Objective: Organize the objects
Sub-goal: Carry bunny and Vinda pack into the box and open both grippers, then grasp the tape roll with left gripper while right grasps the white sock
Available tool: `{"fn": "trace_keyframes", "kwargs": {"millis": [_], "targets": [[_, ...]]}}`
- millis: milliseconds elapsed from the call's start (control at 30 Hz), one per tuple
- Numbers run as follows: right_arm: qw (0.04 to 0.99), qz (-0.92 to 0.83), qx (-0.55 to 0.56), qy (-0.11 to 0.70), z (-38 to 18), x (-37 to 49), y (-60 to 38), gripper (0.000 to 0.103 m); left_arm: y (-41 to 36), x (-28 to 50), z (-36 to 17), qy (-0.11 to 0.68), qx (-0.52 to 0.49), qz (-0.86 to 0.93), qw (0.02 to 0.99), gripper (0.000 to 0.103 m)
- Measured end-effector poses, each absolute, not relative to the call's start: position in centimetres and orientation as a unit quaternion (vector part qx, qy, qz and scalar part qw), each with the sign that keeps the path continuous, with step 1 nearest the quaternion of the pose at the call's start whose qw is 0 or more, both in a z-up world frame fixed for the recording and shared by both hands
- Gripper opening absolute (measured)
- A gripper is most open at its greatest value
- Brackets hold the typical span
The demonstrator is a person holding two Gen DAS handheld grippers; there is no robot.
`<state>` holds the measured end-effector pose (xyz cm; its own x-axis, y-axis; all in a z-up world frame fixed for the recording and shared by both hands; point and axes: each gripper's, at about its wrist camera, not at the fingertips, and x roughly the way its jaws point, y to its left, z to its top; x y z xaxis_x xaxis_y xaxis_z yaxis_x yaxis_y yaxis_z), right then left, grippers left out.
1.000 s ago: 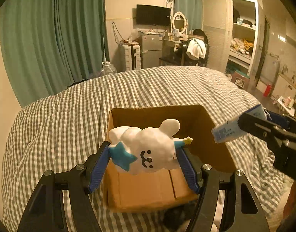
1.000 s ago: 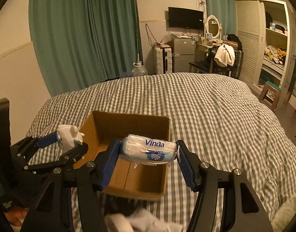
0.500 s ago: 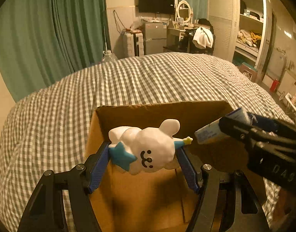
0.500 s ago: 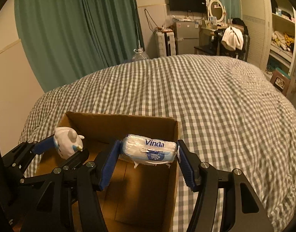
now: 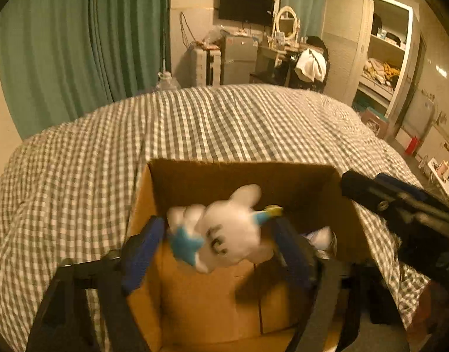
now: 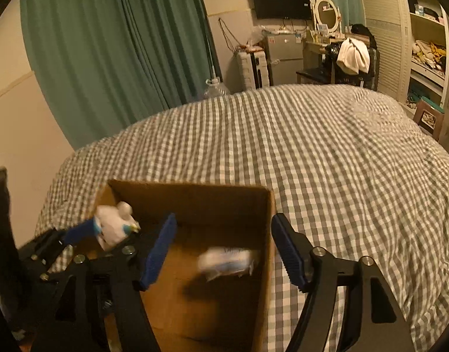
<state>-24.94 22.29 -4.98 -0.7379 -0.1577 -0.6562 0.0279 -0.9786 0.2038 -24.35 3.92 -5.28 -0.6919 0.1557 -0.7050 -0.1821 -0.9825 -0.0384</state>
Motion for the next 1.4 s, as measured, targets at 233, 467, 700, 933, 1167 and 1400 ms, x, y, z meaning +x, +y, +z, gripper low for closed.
{"fn": "trace_keyframes", "kwargs": {"millis": [233, 467, 700, 933, 1167, 1400], "targets": [[0.031, -0.950, 0.302, -0.069, 1.8, -20.8, 22.3, 0.093, 2.9, -20.2, -0.2, 0.027, -0.338, 0.937, 0.080, 0.098], [0.011, -0.965, 0.255, -0.058, 7.3, -14.5, 22.9, 0.098, 1.7, -15.4, 4.5, 0.025, -0.302, 0.948, 0.096, 0.101], [-0.004, -0.970, 0.239, -0.041, 10.1, -8.1, 23.1, 0.099, 1.2, -10.9, 6.3, 0.019, -0.289, 0.953, 0.088, 0.102], [-0.024, -0.967, 0.251, -0.039, 9.4, -3.6, 24.1, 0.099, 2.3, -7.3, 5.1, 0.041, -0.292, 0.951, 0.096, 0.102], [-0.042, -0.959, 0.278, -0.044, 5.9, -1.1, 24.7, 0.099, 3.5, -5.6, 1.9, 0.067, -0.308, 0.944, 0.100, 0.102], [-0.058, -0.944, 0.321, -0.055, 0.4, -0.1, 25.5, 0.099, 3.5, -5.0, -2.6, 0.083, -0.339, 0.932, 0.093, 0.102]]}}
